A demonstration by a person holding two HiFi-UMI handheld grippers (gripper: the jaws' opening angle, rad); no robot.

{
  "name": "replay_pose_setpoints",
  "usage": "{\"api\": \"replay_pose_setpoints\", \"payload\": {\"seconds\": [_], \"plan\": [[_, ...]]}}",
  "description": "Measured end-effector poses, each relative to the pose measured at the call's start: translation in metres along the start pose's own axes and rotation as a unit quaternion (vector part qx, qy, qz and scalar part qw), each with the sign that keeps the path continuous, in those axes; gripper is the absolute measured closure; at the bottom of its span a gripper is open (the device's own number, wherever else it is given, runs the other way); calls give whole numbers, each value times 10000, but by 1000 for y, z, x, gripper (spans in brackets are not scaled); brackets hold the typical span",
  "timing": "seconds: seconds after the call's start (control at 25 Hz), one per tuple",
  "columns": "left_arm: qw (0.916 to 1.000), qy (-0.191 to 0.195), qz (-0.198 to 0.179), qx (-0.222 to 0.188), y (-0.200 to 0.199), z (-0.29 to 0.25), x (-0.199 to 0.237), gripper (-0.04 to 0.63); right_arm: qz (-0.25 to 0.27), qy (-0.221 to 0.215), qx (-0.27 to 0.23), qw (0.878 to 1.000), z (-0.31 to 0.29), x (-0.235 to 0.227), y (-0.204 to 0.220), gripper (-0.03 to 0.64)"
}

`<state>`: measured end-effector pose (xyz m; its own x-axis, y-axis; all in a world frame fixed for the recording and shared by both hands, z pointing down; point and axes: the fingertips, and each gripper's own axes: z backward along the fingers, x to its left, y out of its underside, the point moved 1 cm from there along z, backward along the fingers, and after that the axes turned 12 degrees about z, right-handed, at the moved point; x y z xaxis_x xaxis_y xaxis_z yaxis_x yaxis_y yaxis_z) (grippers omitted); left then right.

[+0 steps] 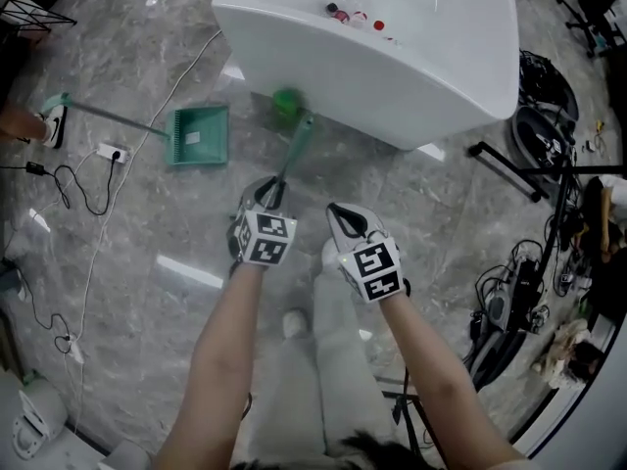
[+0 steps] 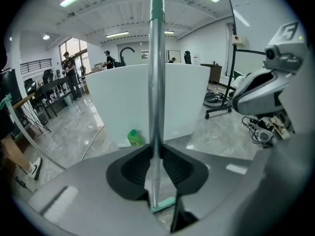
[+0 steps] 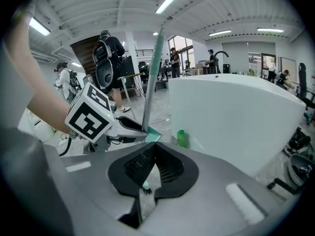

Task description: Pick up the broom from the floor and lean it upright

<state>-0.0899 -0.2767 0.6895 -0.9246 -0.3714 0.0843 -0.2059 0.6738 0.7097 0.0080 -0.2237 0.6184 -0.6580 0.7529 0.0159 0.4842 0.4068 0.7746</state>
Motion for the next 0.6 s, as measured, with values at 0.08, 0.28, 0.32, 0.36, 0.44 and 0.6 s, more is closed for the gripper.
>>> {"api": "replay_pose_setpoints", "payload": {"seconds": [0.08,0.28,0.32,0.36,0.44,0.6], "plan": [[10000,25,-38,56,-11,-14,-5,520,-5,-30,26,10000,-2,-15,-1,615],[9998,11,1,196,-39,-53,-5,520,-144,-113,89,9998,-18,-51,-7,615],[9998,-2,17,211,-45,-60,-4,520,-148,-139,95,9997,-21,-58,-9,615],[9998,-15,34,216,-52,-68,-4,520,-145,-158,103,9997,-24,-64,-10,615],[9998,-36,56,213,-66,-81,-6,520,-163,-170,114,9997,-26,-78,-11,615],[9996,-67,59,250,-89,-105,-11,520,-308,-120,113,9994,-28,-104,-10,615]]}}
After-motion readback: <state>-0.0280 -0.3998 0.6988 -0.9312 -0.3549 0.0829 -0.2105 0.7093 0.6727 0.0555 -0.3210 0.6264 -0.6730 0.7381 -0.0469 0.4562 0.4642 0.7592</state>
